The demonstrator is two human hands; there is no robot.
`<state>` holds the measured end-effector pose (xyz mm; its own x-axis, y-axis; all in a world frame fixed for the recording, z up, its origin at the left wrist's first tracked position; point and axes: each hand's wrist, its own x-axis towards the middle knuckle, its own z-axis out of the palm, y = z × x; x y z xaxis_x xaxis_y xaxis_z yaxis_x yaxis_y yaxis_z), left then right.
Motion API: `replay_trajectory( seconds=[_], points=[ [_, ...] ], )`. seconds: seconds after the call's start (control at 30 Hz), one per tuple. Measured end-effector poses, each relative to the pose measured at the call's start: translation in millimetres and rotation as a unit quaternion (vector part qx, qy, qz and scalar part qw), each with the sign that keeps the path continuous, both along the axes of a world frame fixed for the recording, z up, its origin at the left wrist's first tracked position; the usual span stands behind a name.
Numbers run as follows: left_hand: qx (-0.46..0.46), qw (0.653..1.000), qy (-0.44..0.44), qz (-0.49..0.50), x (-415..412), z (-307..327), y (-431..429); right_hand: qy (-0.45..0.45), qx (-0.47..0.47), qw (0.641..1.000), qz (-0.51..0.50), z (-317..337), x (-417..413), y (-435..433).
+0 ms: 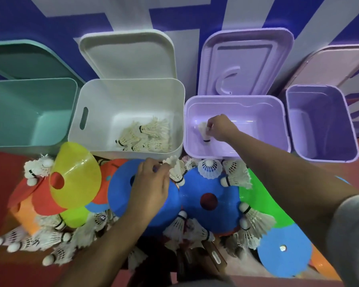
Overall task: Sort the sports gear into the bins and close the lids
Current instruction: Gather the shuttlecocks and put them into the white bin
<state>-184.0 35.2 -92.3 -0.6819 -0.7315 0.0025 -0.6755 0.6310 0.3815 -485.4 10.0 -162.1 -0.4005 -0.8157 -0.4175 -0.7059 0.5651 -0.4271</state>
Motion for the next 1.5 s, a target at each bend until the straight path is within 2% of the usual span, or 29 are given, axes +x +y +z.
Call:
replay_trajectory(
  seconds=[0.17,0.23,0.3,0.33,0.47,0.57,0.7,0.83,0.93,1.0,1.07,1.23,1.3,1.4,1.5],
  points=[
    [0.141,0.987,0.08,-0.004,3.6,22.3,-0.4,-0.053,-0.175,0.979,-0.093,72.8,8.1,35.9],
    [0.226,0.971,0.08,0.01,5.2,21.3,-8.2,-0.133,-0.234,0.957,-0.108,104.5,27.8,54.0],
    [0.29,0.952,0.094,0.021,7.0,23.8,-14.1,-0.226,-0.257,0.933,-0.108,131.7,53.5,73.8],
    [0.321,0.94,0.112,0.02,7.6,23.5,-15.6,-0.246,-0.26,0.929,-0.094,142.0,64.8,83.0],
    [0.406,0.893,0.193,0.012,2.6,35.1,-18.5,-0.178,-0.225,0.957,-0.034,159.7,90.4,111.0],
    [0.468,0.85,0.239,0.036,3.8,45.7,-14.8,-0.164,-0.226,0.959,-0.041,163.8,103.2,127.4],
    [0.488,0.842,0.226,0.03,8.8,48.9,-5.7,-0.164,-0.231,0.956,-0.081,161.1,124.4,145.2],
    [0.495,0.844,0.202,0.034,8.4,52.6,2.0,-0.123,-0.243,0.953,-0.132,154.6,146.1,158.4],
    [0.561,0.796,0.224,0.032,4.6,55.1,8.4,-0.15,-0.225,0.957,-0.109,149.4,168.8,169.4],
    [0.596,0.772,0.22,0.023,2.0,56.0,10.8,-0.172,-0.209,0.954,-0.128,143.7,177.9,176.6],
    [0.615,0.762,0.203,0.002,0.8,54.7,11.1,-0.181,-0.191,0.953,-0.153,138.4,181.3,182.0],
    [0.573,0.802,0.143,-0.088,3.0,44.9,6.2,-0.252,-0.191,0.932,-0.175,133.8,178.4,192.2],
    [0.576,0.799,0.159,-0.073,2.9,43.2,3.8,-0.198,-0.204,0.935,-0.212,129.1,164.2,196.2],
    [0.585,0.792,0.167,-0.062,3.2,41.3,0.6,-0.015,-0.178,0.942,-0.283,113.2,131.1,199.6],
    [0.579,0.798,0.159,-0.052,2.2,36.6,-1.5,0.01,-0.104,0.948,-0.3,95.0,102.8,193.4]
  ],
)
